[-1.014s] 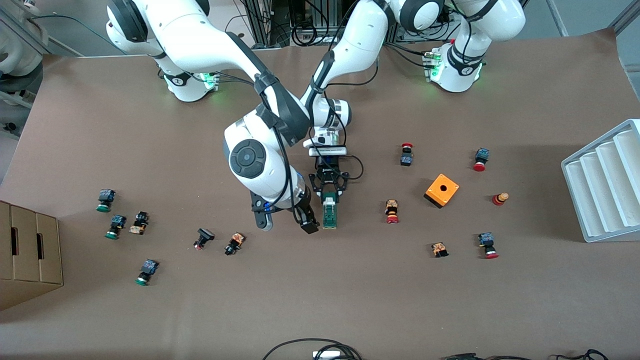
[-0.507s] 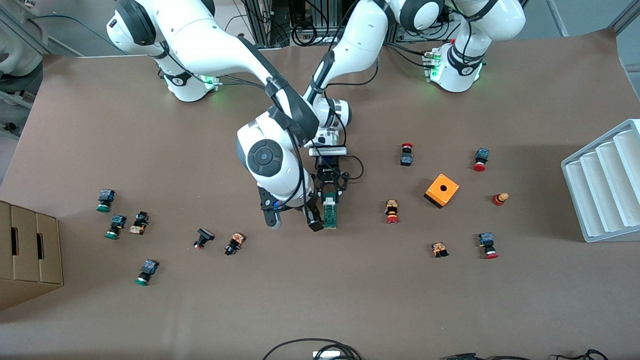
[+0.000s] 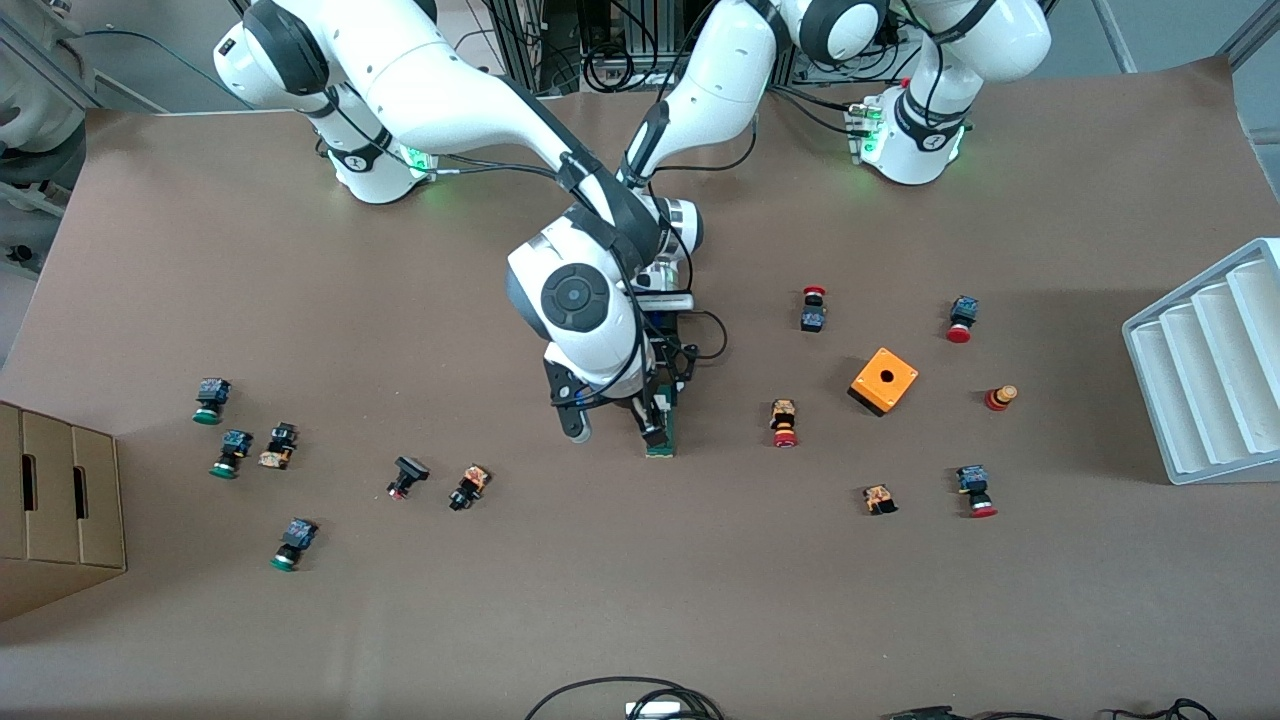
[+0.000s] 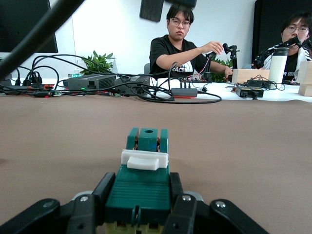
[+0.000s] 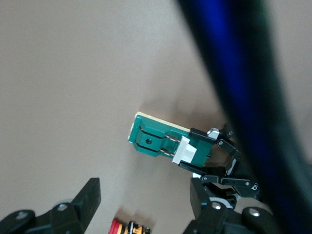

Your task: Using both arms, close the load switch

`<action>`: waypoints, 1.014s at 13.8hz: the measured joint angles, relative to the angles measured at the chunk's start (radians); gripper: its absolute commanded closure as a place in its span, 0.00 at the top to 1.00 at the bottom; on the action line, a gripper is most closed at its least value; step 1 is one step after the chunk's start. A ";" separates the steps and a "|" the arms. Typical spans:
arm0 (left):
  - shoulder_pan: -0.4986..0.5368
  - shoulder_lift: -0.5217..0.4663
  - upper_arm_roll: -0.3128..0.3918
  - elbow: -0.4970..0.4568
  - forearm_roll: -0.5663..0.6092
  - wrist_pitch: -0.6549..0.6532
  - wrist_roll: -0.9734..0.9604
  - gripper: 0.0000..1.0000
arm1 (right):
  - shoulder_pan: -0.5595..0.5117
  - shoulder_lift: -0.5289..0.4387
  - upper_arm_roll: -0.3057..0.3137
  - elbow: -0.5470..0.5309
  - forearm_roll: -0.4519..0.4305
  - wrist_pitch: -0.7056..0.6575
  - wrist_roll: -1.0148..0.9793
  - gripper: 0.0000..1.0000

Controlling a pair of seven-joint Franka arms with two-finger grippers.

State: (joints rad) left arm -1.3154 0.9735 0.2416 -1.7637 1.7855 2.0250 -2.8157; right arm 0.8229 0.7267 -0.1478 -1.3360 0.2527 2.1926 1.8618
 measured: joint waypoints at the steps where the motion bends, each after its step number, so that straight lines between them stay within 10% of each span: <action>1: 0.000 0.000 0.000 0.000 0.000 0.000 0.000 0.51 | 0.001 0.000 0.006 -0.018 -0.001 0.018 0.001 0.70; 14: 0.000 0.000 0.000 0.000 0.000 0.000 0.000 0.51 | 0.045 0.007 0.028 -0.155 -0.001 0.159 0.018 0.53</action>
State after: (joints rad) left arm -1.3154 0.9736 0.2415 -1.7636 1.7855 2.0250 -2.8157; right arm 0.8679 0.7335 -0.1198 -1.4913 0.2517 2.3513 1.8796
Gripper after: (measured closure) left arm 0.489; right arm 0.410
